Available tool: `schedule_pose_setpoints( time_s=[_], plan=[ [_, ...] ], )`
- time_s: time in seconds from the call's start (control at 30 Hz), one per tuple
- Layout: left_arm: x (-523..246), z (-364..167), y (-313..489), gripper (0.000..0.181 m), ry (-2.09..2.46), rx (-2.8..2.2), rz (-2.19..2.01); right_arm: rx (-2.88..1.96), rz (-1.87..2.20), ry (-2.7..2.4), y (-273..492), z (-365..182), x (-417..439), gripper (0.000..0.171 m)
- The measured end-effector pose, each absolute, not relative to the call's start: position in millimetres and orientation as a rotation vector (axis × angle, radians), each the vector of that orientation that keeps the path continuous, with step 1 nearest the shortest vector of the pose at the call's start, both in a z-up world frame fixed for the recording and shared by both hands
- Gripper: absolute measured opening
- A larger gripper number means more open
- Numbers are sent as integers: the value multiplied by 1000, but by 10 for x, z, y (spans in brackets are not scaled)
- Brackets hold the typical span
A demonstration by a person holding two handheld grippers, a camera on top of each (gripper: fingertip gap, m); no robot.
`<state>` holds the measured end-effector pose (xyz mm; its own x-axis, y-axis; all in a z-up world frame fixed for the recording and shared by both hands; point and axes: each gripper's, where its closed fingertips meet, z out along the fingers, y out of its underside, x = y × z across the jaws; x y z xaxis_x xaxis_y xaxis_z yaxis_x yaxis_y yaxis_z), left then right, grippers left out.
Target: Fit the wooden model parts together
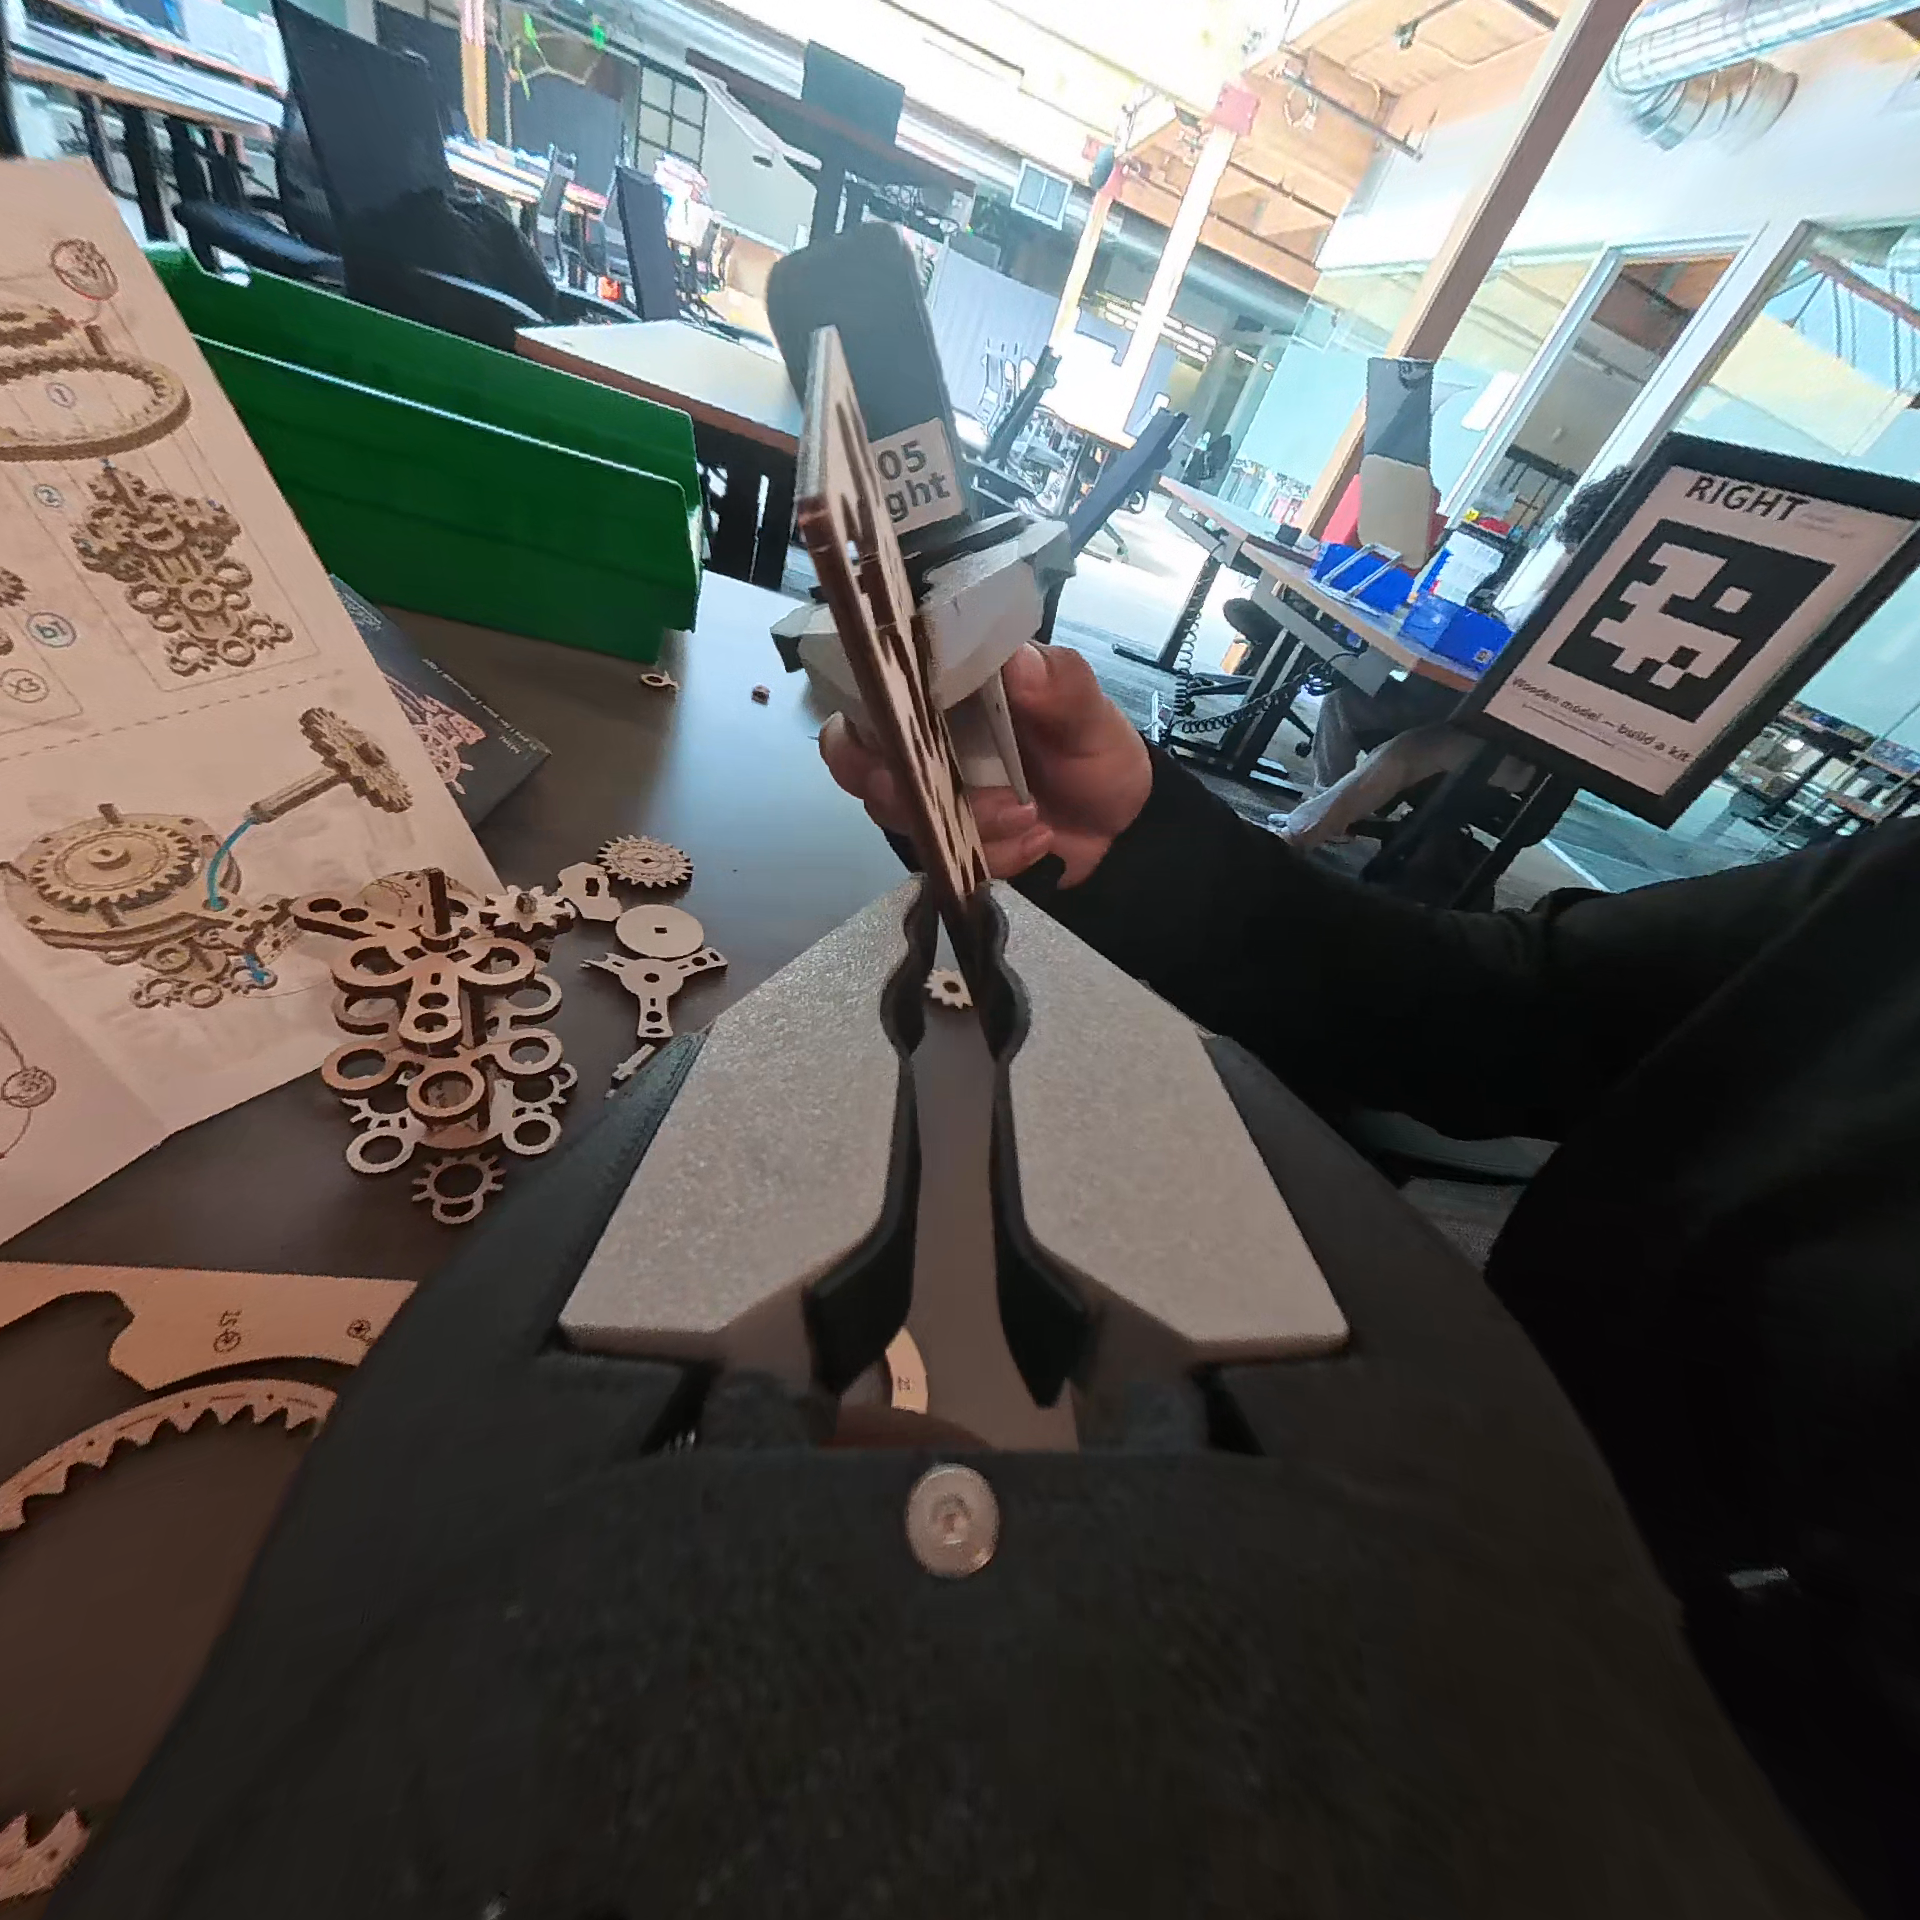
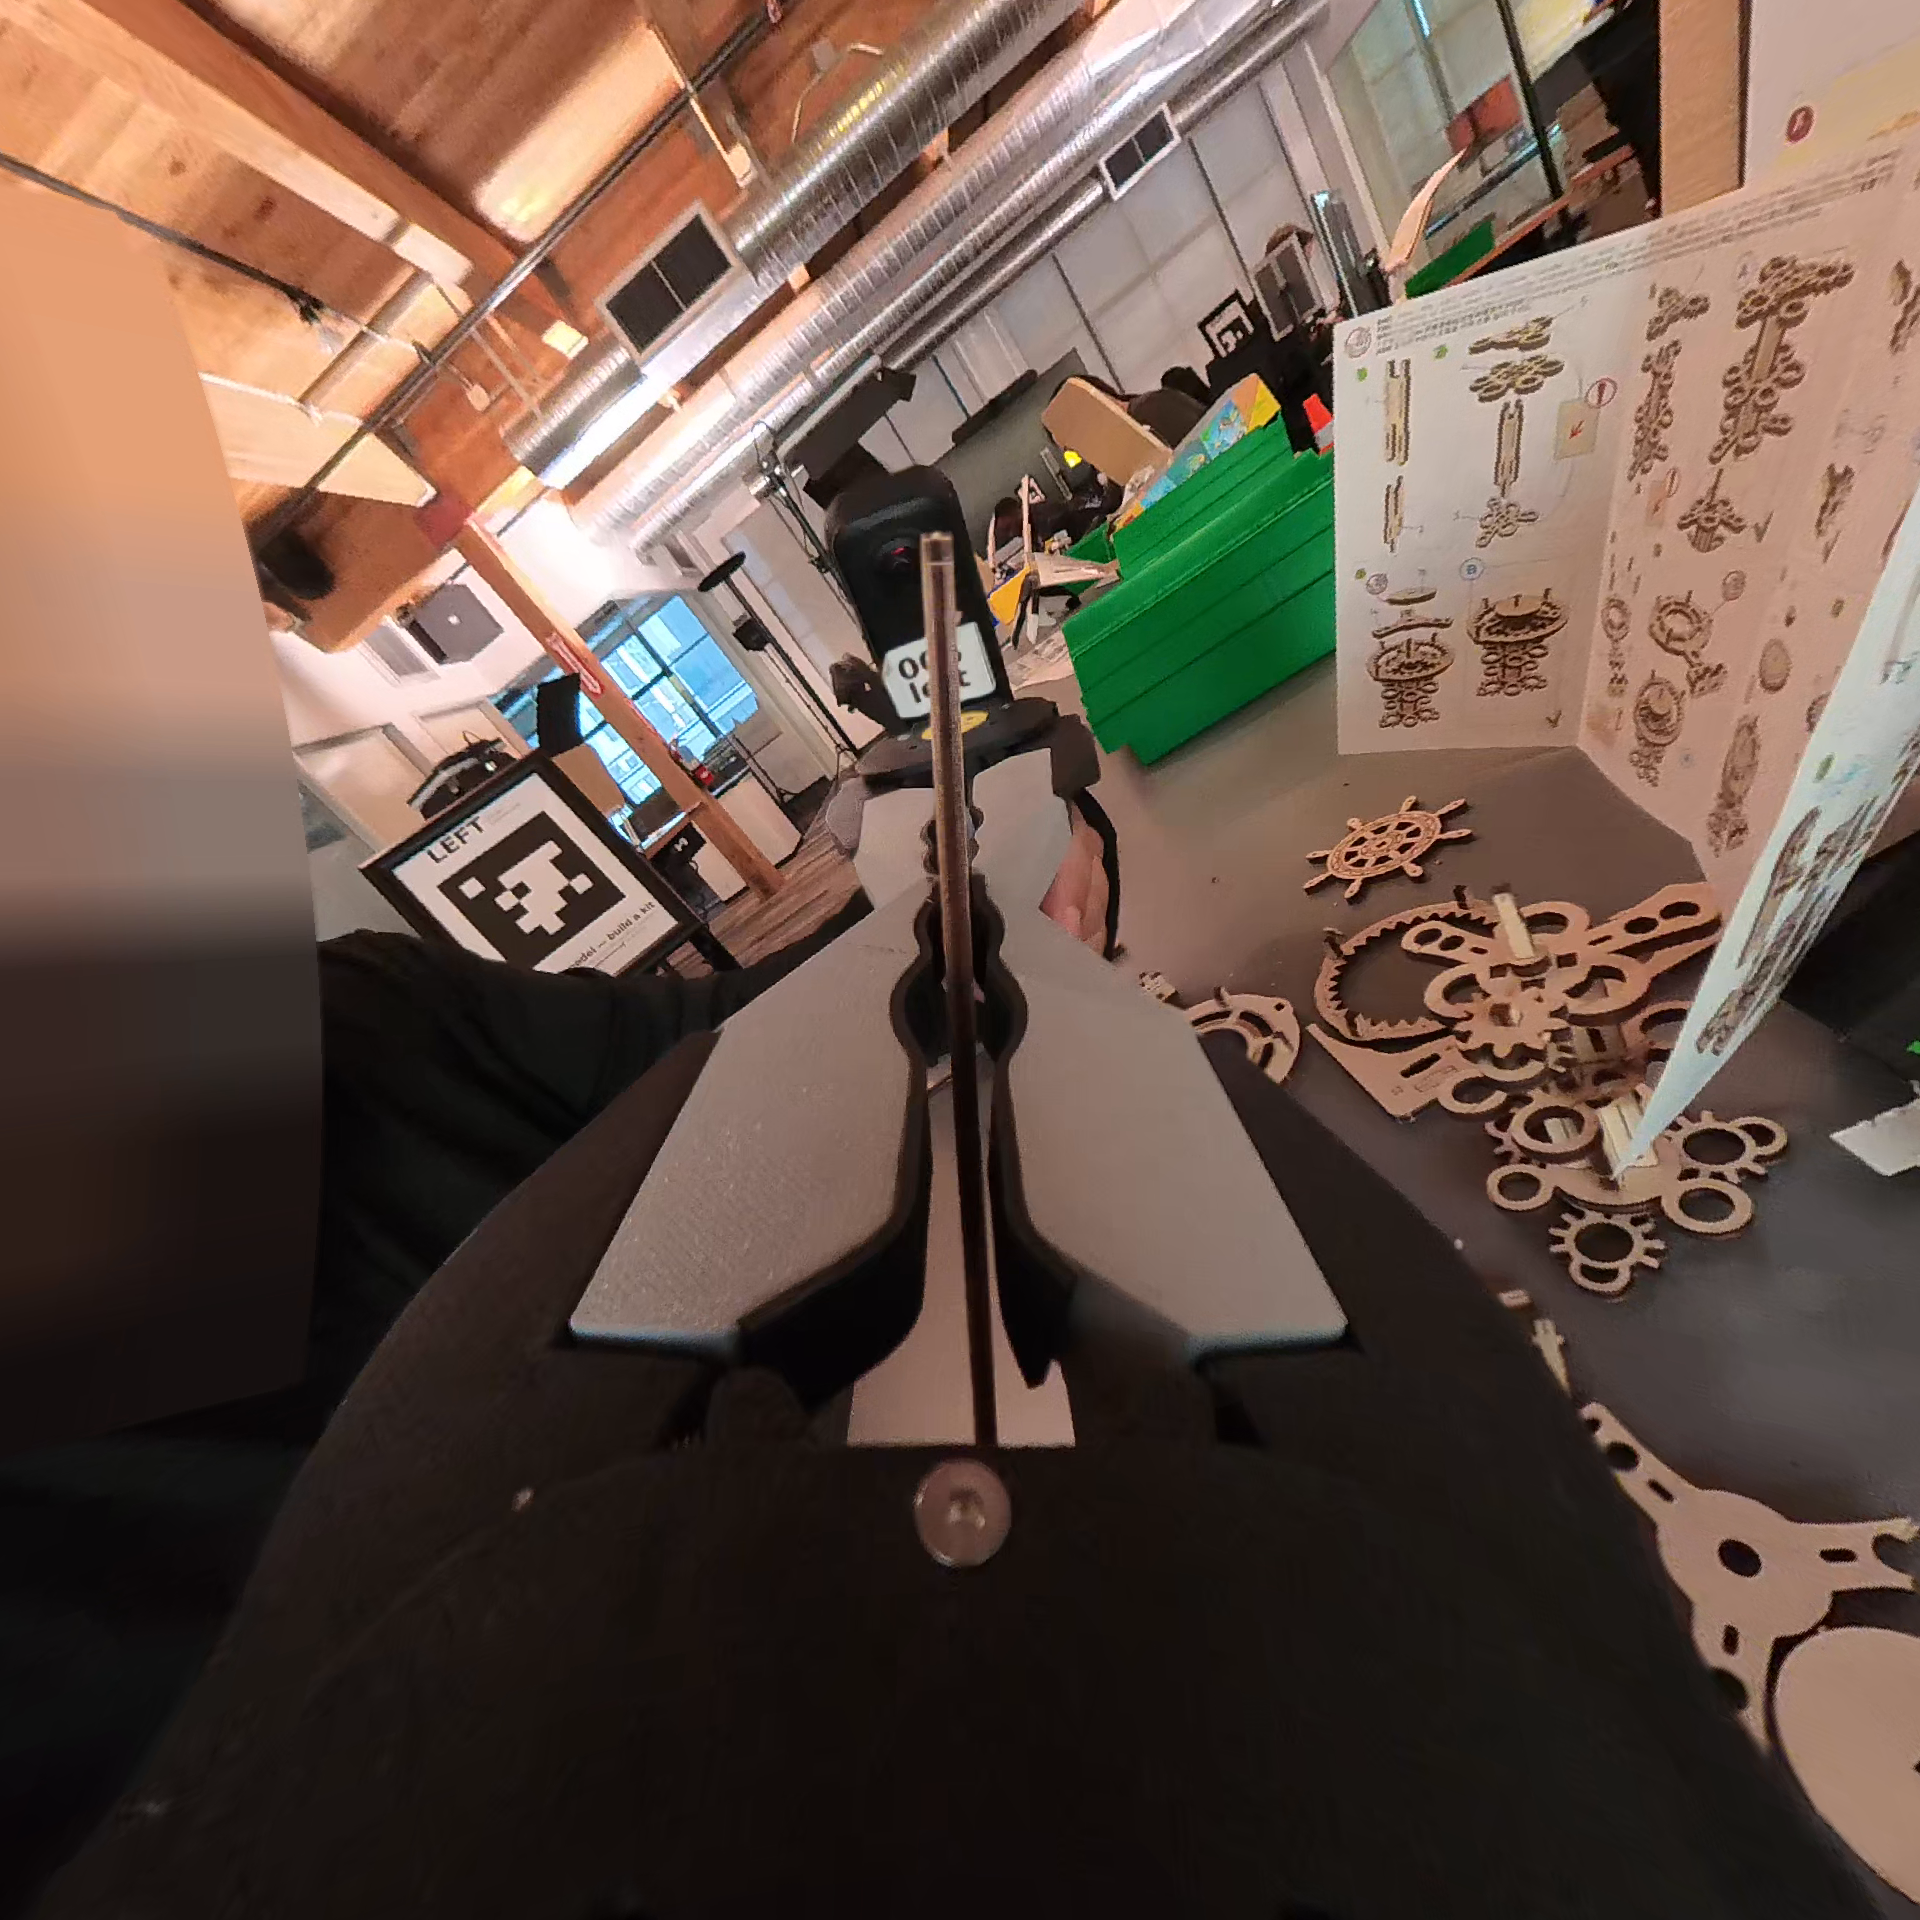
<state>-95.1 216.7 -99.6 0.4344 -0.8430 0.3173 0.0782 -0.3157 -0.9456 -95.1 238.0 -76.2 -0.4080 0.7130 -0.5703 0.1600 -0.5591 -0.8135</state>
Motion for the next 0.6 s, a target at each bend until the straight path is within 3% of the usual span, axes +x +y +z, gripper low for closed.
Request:
schedule_pose_setpoints(
  time_s=[0.13, 0.4, 0.6],
  plan=[
    [-1019, -1057, 2274, 0, 625, -1658, -1028, -1477, 1925, -1183, 2479, -843, -988, 8],
    [-1073, -1079, 2342, 0, 551, -1684, -944, -1544, 1301, -1166, 2828, -860, -968, 81],
    [-1000, -1098, 2306, 0, 546, -1698, -979, -1519, 858, -1308, 2748, -922, -1058, 88]
  ],
)
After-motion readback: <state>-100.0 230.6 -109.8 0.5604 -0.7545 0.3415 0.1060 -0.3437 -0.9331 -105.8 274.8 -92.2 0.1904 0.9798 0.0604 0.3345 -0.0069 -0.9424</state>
